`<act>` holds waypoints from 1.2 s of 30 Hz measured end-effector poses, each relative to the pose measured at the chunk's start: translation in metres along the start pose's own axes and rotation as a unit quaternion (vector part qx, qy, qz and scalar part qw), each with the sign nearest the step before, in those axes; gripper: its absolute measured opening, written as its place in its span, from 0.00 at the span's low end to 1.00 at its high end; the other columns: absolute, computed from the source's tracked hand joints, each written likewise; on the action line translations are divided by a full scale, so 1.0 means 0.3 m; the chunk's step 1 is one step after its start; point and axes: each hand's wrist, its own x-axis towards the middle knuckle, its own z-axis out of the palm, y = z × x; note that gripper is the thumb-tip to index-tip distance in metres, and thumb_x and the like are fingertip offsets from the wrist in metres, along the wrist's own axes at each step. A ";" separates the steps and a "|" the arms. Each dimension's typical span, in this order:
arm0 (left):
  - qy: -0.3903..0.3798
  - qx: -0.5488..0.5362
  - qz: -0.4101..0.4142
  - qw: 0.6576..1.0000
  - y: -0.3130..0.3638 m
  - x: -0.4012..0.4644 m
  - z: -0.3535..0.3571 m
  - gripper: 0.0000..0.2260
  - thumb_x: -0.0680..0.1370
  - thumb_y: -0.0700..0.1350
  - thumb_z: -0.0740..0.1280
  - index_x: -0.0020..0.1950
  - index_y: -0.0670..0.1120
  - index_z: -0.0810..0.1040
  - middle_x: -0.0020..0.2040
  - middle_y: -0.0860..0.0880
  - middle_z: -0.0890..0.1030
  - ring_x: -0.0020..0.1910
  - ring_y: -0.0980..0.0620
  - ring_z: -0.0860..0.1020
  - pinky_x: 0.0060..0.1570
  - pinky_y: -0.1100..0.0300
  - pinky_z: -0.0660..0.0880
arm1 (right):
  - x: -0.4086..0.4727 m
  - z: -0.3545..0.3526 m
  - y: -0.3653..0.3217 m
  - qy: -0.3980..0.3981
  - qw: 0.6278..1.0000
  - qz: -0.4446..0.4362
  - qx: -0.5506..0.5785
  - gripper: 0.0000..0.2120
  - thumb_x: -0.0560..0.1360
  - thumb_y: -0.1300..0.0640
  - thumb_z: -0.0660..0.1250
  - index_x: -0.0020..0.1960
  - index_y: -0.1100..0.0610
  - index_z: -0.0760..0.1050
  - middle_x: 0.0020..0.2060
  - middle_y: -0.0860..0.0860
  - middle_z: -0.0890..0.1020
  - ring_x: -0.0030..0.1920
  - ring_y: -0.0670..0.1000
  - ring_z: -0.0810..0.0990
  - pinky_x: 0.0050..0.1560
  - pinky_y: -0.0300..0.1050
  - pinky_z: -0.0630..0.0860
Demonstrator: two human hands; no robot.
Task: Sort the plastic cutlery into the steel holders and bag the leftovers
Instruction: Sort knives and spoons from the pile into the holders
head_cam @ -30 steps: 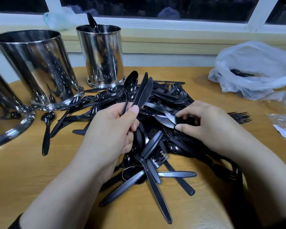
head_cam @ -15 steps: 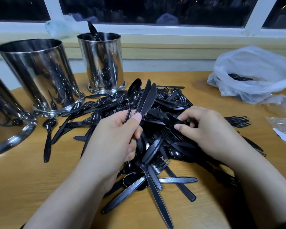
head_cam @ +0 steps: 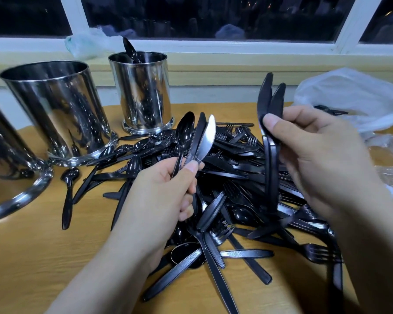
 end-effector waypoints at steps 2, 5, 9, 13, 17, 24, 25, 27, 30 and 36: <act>0.004 0.007 0.000 1.000 -0.003 0.001 0.003 0.10 0.84 0.44 0.64 0.52 0.41 0.83 0.31 0.50 0.72 0.27 0.54 0.66 0.26 0.61 0.65 | -0.016 0.031 0.005 -0.025 0.998 0.040 0.051 0.05 0.70 0.56 0.73 0.44 0.57 0.82 0.37 0.50 0.83 0.38 0.47 0.79 0.43 0.38 0.77; 0.005 0.014 0.005 1.000 -0.010 0.004 0.008 0.10 0.84 0.44 0.63 0.51 0.41 0.82 0.32 0.49 0.74 0.30 0.53 0.74 0.32 0.58 0.74 | -0.037 0.077 0.030 -0.039 0.990 0.082 0.104 0.03 0.74 0.60 0.71 0.45 0.60 0.80 0.36 0.52 0.83 0.35 0.46 0.81 0.40 0.40 0.82; -0.035 0.009 -0.012 0.999 -0.003 -0.012 0.012 0.11 0.85 0.45 0.61 0.53 0.42 0.81 0.42 0.44 0.86 0.40 0.46 0.85 0.43 0.54 0.84 | -0.057 0.125 0.079 -0.046 0.990 0.094 0.092 0.04 0.78 0.61 0.70 0.44 0.59 0.81 0.38 0.57 0.85 0.36 0.51 0.82 0.41 0.46 0.81; -0.074 0.023 -0.030 0.997 0.021 -0.028 0.014 0.11 0.86 0.47 0.60 0.53 0.46 0.82 0.40 0.42 0.86 0.32 0.44 0.82 0.33 0.56 0.81 | -0.071 0.155 0.103 -0.050 0.992 0.091 0.071 0.05 0.78 0.59 0.71 0.47 0.61 0.81 0.44 0.63 0.85 0.36 0.54 0.80 0.43 0.50 0.77; -0.074 0.043 -0.040 0.996 0.020 -0.021 0.008 0.14 0.86 0.50 0.60 0.44 0.50 0.80 0.35 0.46 0.78 0.25 0.50 0.69 0.23 0.61 0.66 | -0.072 0.170 0.119 -0.038 0.996 0.083 0.022 0.04 0.76 0.58 0.73 0.44 0.58 0.81 0.35 0.53 0.83 0.35 0.50 0.78 0.41 0.47 0.76; -0.078 0.019 -0.075 0.994 0.027 -0.022 0.006 0.15 0.85 0.51 0.61 0.44 0.45 0.79 0.34 0.46 0.73 0.24 0.53 0.64 0.22 0.64 0.60 | -0.065 0.168 0.146 -0.059 0.994 0.086 0.006 0.07 0.76 0.52 0.74 0.51 0.55 0.82 0.33 0.51 0.77 0.34 0.50 0.71 0.38 0.48 0.70; -0.077 0.019 -0.075 0.994 0.025 -0.021 0.005 0.15 0.85 0.51 0.61 0.46 0.43 0.79 0.34 0.46 0.73 0.24 0.53 0.64 0.22 0.64 0.60 | -0.065 0.166 0.147 -0.062 0.994 0.090 0.017 0.08 0.77 0.53 0.73 0.53 0.55 0.82 0.33 0.51 0.76 0.34 0.50 0.71 0.37 0.48 0.69; -0.079 0.018 -0.075 0.994 0.027 -0.022 0.006 0.16 0.85 0.51 0.61 0.50 0.39 0.78 0.33 0.46 0.73 0.23 0.53 0.64 0.22 0.64 0.60 | -0.065 0.165 0.144 -0.070 0.992 0.097 0.036 0.08 0.77 0.54 0.73 0.54 0.55 0.82 0.33 0.50 0.76 0.34 0.49 0.70 0.36 0.48 0.69; -0.079 0.014 -0.076 0.994 0.031 -0.024 0.010 0.19 0.84 0.52 0.61 0.49 0.36 0.76 0.32 0.47 0.73 0.22 0.54 0.63 0.22 0.64 0.60 | -0.068 0.162 0.136 -0.092 0.990 0.101 0.041 0.04 0.78 0.55 0.71 0.47 0.53 0.83 0.33 0.49 0.75 0.33 0.48 0.69 0.35 0.47 0.68; -0.084 0.023 -0.067 0.994 0.032 -0.033 0.013 0.22 0.84 0.55 0.60 0.44 0.38 0.77 0.31 0.46 0.74 0.22 0.53 0.64 0.22 0.63 0.61 | -0.069 0.162 0.130 -0.090 0.990 0.098 0.053 0.08 0.79 0.57 0.70 0.42 0.50 0.83 0.31 0.47 0.75 0.32 0.48 0.68 0.34 0.46 0.66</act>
